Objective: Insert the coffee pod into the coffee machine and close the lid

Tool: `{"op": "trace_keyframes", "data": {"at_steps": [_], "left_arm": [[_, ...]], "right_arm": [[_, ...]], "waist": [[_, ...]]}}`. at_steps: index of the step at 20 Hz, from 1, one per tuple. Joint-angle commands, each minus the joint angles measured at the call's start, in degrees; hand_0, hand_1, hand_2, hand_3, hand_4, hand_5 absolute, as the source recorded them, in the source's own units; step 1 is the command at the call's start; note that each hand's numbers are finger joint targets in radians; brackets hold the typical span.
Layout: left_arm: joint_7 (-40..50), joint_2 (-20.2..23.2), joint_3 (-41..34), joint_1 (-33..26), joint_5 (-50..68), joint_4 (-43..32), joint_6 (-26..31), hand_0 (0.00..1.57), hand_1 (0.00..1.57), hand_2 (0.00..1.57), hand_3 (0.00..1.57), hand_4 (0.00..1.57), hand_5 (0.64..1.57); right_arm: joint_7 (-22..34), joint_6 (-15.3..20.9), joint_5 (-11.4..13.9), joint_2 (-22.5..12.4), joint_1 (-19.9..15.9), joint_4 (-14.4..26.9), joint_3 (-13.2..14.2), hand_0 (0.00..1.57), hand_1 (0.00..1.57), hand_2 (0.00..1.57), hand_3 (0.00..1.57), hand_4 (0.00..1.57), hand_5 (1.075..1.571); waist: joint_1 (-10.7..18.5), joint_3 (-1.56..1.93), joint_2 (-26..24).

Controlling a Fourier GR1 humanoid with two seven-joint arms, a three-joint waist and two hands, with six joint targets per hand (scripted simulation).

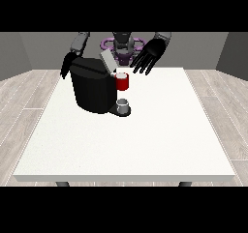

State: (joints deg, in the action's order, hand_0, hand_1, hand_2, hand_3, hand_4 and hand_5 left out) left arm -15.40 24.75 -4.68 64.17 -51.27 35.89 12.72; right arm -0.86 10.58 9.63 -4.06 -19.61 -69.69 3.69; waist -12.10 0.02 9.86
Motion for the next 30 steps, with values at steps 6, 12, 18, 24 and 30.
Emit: {"op": "trace_keyframes", "data": {"at_steps": [6, 12, 18, 24, 30], "left_arm": [[-3.60, -15.80, -12.67, -13.00, 18.70, 0.58, 1.05, 0.00, 0.00, 0.00, 0.00, 0.42, 1.571], [-5.52, -21.57, -19.18, -23.64, 27.10, -1.66, 2.19, 0.00, 0.00, 0.00, 0.00, 0.39, 1.571], [-3.33, -24.07, -17.08, -31.34, 27.40, -0.80, 3.93, 0.00, 0.00, 0.00, 0.00, 0.44, 1.571], [0.02, -24.56, -15.99, -34.20, 31.61, 5.66, 7.20, 0.00, 0.00, 0.00, 0.00, 0.39, 1.571], [1.39, -24.72, -10.79, -35.69, 36.56, 12.25, 6.60, 0.00, 0.00, 0.00, 0.00, 0.38, 1.571]], "right_arm": [[-2.24, -0.05, -2.66, -0.06, 9.19, 2.91, 3.16, 0.00, 0.00, 0.00, 0.00, 0.00, 1.571], [-3.06, -2.81, -4.93, 0.65, 9.28, -0.87, 2.43, 0.00, 0.00, 0.00, 0.00, 0.00, 1.571], [2.47, -8.17, -4.61, -2.13, 7.94, -4.85, -0.75, 0.00, 0.00, 0.00, 0.00, 0.06, 1.571], [-0.19, -10.55, -3.86, -5.57, 7.78, -4.67, -0.04, 0.00, 0.00, 0.00, 0.00, 0.08, 1.571], [6.48, -9.77, -8.44, -7.69, -2.81, 0.70, 6.67, 0.00, 0.00, 0.00, 0.00, 0.11, 1.571]], "waist": [[9.65, -0.10, -14.23], [15.22, -0.05, -21.91], [17.91, -0.03, -28.67], [21.83, 0.01, -28.01], [24.65, 0.00, -22.85]]}}
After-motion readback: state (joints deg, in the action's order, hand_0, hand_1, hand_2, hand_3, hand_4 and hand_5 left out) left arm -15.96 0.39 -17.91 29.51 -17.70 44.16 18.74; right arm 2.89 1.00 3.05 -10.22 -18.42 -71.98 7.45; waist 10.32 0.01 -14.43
